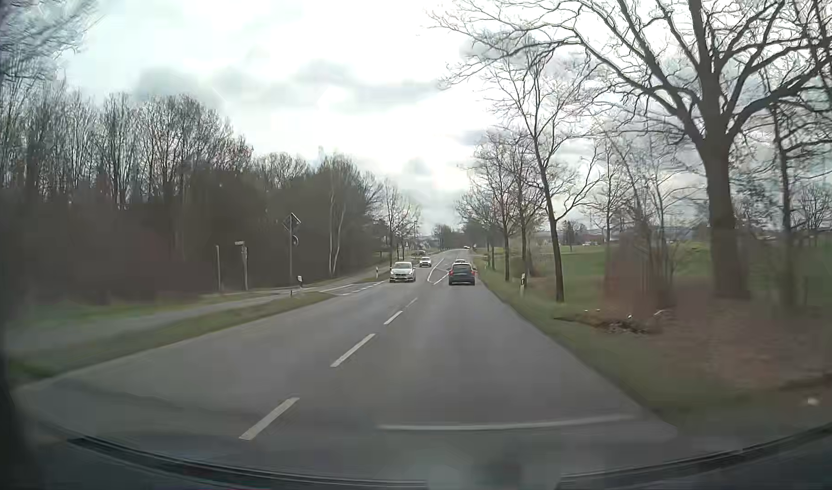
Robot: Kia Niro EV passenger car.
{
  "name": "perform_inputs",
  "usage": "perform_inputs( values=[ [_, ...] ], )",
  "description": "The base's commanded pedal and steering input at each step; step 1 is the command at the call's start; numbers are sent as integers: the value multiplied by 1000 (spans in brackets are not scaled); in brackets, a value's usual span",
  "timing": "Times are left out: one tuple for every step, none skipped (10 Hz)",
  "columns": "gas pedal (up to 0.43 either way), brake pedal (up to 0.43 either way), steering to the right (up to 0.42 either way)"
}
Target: Follow the waypoints while adhering to traffic rules and regulations
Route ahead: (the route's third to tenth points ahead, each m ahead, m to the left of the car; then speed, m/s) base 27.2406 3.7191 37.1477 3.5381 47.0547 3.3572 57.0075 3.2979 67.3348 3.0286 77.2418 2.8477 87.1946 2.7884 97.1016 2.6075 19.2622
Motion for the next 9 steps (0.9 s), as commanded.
perform_inputs(
  values=[
    [150, 0, 0],
    [150, 0, 0],
    [150, 0, 0],
    [157, 0, 0],
    [157, 0, 3],
    [177, 0, 9],
    [189, 0, 11],
    [209, 0, 12],
    [220, 0, 12]
  ],
)
